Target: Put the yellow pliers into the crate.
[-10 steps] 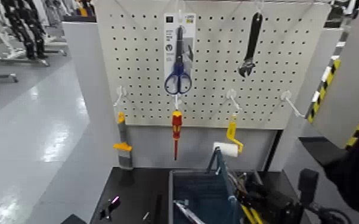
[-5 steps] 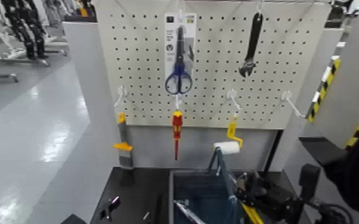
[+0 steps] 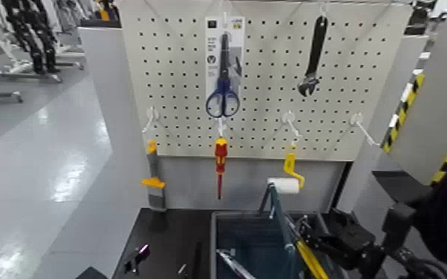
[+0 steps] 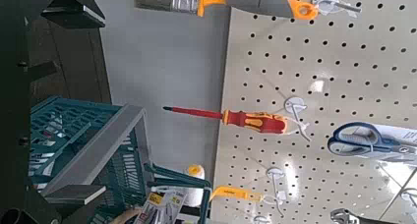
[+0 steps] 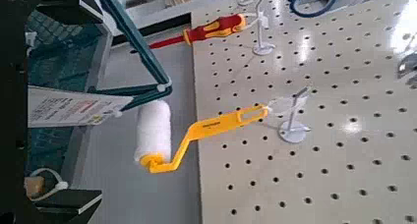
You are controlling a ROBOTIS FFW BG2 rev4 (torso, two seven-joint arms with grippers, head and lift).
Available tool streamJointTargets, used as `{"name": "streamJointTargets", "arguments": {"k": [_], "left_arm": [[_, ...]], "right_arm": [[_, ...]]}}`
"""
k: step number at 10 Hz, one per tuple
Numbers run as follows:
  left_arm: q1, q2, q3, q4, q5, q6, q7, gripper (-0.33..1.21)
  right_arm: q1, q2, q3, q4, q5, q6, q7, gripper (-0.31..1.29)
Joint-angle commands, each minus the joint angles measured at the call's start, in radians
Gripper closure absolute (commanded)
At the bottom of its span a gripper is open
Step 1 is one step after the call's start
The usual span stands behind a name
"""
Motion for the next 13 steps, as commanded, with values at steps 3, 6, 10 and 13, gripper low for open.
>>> {"name": "streamJointTargets", "arguments": {"k": [3,6,10,13], "left_arm": [[0.002,0.002,0.001,0.0,0.0,0.0,-0.003,0.11],[0.003,0.003,0.001,-0.002,0.0,0.0,-0.005,0.11],[0.005,0.003,0.002,-0.003,0.002,0.0,-0.006,0.11],[0.011,0.002,0.007,-0.005,0.002,0.002,-0.006,0.11]], "right_arm": [[0.178,0.03,0.034,-0.037,-0.037,-0.311,-0.195,0.06],[0.292,0.03,0.091,-0.043,-0.008,-0.443,-0.353,0.07],[0.396,0.051,0.137,-0.008,0.006,-0.59,-0.468,0.14],[0.465,0.059,0.16,-0.014,0.044,-0.629,-0.54,0.15]]}}
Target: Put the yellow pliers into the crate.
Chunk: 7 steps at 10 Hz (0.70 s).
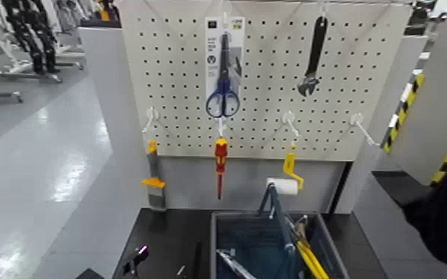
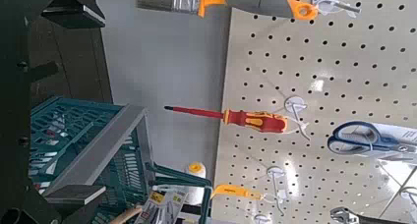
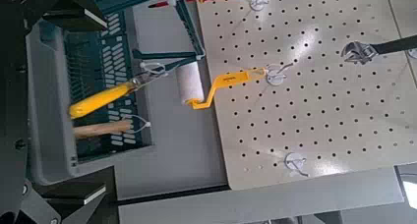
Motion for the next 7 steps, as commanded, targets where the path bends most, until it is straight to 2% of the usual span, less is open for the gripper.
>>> {"name": "streamJointTargets", "arguments": {"k": [1,5,7], "left_arm": [[0.003,-0.001,0.002,0.0,0.0,0.002,0.0,0.11],[0.006,-0.002,0.005,-0.002,0.0,0.002,0.0,0.12],[0.009,-0.004,0.007,-0.003,0.0,0.0,0.0,0.12]], "right_arm": [[0.03,0.0,0.009,-0.006,0.035,-0.014,-0.025,0.16],[0.031,-0.002,0.012,-0.011,0.063,-0.008,-0.048,0.16],[0.036,-0.008,0.023,-0.024,0.075,0.008,-0.088,0.16]]}}
